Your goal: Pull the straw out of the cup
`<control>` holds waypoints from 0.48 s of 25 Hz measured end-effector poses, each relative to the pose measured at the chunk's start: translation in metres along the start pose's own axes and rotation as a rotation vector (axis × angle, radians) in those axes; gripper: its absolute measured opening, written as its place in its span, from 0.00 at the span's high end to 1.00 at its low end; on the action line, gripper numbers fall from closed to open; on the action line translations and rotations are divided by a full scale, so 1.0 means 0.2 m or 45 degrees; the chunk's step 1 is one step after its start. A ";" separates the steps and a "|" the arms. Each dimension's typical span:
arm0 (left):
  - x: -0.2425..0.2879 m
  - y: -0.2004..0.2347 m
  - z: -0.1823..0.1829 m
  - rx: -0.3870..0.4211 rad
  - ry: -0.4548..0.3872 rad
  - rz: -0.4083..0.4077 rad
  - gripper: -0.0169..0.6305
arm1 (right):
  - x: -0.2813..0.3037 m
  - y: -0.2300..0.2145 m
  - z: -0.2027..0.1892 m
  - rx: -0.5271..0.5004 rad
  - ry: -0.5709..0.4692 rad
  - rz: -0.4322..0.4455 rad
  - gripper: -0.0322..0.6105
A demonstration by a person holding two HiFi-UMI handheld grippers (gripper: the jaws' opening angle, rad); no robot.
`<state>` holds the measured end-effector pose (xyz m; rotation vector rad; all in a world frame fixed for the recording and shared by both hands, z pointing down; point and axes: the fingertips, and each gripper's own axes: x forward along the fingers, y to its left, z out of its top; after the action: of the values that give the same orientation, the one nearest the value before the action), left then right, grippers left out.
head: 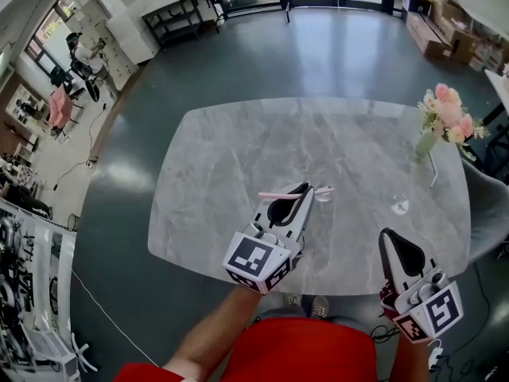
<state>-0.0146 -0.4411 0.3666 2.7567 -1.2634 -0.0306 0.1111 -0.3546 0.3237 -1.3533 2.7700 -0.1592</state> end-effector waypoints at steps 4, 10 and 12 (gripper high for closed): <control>-0.12 -0.11 0.17 0.069 -0.083 -0.038 0.91 | 0.02 0.04 0.02 -0.005 -0.018 0.021 0.94; -0.30 -0.24 0.31 0.095 -0.112 -0.105 0.91 | 0.05 0.10 0.03 -0.011 -0.042 0.044 0.94; -0.34 -0.28 0.32 0.093 -0.097 -0.126 0.91 | 0.05 0.12 0.04 -0.012 -0.050 0.048 0.94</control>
<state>-0.0202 -0.3585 0.2947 2.9050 -1.1668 -0.1007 0.0880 -0.3485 0.3133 -1.2905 2.7653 -0.1166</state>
